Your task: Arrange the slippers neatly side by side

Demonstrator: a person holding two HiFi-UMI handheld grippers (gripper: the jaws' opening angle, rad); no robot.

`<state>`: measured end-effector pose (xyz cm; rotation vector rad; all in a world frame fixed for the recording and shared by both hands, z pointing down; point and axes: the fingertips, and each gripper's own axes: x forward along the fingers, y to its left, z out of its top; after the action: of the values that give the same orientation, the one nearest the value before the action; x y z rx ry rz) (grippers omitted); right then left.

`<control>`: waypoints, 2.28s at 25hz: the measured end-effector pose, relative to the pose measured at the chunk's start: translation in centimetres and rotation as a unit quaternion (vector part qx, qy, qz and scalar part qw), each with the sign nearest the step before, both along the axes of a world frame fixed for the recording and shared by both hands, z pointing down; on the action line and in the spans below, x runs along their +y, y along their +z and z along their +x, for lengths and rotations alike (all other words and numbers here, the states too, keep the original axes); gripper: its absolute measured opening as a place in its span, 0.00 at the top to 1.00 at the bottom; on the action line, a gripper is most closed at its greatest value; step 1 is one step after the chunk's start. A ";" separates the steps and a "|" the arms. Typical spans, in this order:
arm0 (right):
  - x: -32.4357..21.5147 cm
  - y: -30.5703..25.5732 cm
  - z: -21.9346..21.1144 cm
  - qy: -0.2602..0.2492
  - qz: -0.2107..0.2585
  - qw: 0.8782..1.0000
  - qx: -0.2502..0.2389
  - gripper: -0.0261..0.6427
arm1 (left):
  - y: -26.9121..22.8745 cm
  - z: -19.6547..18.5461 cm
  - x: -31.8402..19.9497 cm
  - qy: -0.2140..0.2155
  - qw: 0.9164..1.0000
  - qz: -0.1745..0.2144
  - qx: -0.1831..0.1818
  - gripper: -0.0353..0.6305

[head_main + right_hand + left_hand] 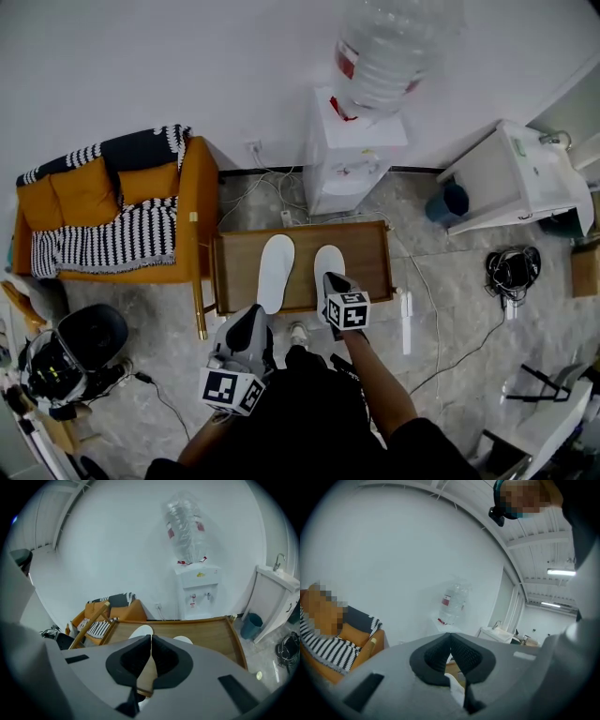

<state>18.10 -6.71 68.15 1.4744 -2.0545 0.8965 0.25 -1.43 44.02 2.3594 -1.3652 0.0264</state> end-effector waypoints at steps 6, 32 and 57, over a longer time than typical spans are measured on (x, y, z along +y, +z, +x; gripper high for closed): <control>-0.2 -0.4 -4.0 -0.004 0.006 1.000 -0.009 0.94 | 0.0 -2.0 -1.3 -0.003 1.000 0.001 0.001 0.93; -3.6 8.4 -12.9 0.031 -0.113 0.993 -0.024 0.78 | 2.3 -11.9 -5.1 -0.014 1.000 -0.019 0.006 0.93; -3.1 12.2 -13.4 0.008 -0.163 0.986 0.029 0.91 | 2.8 -15.3 -3.9 -0.050 0.998 -0.028 0.008 0.93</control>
<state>4.69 -9.80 80.36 1.3225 -1.7552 1.1211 -15.05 -5.35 46.86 2.2387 -1.4533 0.0155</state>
